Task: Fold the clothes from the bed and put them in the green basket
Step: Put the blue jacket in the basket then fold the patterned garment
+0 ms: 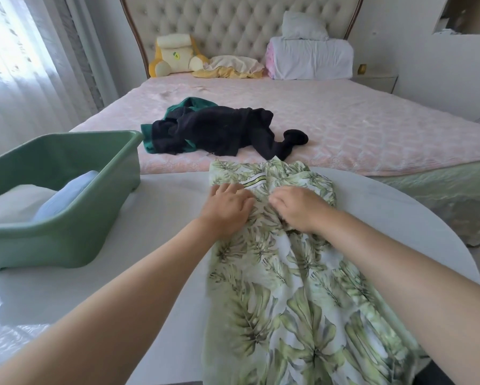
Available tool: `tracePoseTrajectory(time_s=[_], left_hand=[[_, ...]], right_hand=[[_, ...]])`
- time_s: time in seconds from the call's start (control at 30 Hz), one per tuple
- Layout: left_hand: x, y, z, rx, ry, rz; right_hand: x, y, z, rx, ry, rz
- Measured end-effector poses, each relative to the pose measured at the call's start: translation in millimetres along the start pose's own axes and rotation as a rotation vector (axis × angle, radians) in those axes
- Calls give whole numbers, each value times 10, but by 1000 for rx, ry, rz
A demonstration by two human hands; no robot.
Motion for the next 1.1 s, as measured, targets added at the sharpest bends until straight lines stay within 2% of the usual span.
tracePoseTrajectory(time_s=[0.1, 0.33, 0.43, 0.5, 0.63, 0.73, 0.87, 1.0, 1.1], left_hand=[[137, -48, -177, -63, -5, 24], [406, -298, -542, -313, 81, 32], [459, -445, -599, -343, 70, -50], [479, -508, -608, -339, 48, -132], [464, -534, -628, -324, 43, -115], [439, -460, -603, -287, 54, 47], [353, -259, -567, -162, 120, 319], [151, -15, -499, 14, 274, 786], [-10, 170, -478, 105, 393, 1070]], right_hand=[[378, 136, -98, 96, -50, 57], [1023, 152, -141, 157, -237, 145], [1183, 78, -104, 130, -470, 261], [1267, 46, -71, 89, -629, 239], [1270, 31, -104, 125, -604, 65], [1159, 80, -129, 158, -529, -77], [882, 245, -179, 288, -443, -289], [401, 392, -317, 413, -347, -382], [2, 372, -454, 405, -312, -493]])
Point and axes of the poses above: each hand's wrist, its own z-axis away from the middle knuckle, its own y-axis out of the back of the hand, x = y × z, the point moved 5 cm from there along -z, towards the middle knuckle, and after that the axes turned 1 degree about -z, right-handed, at the moved point
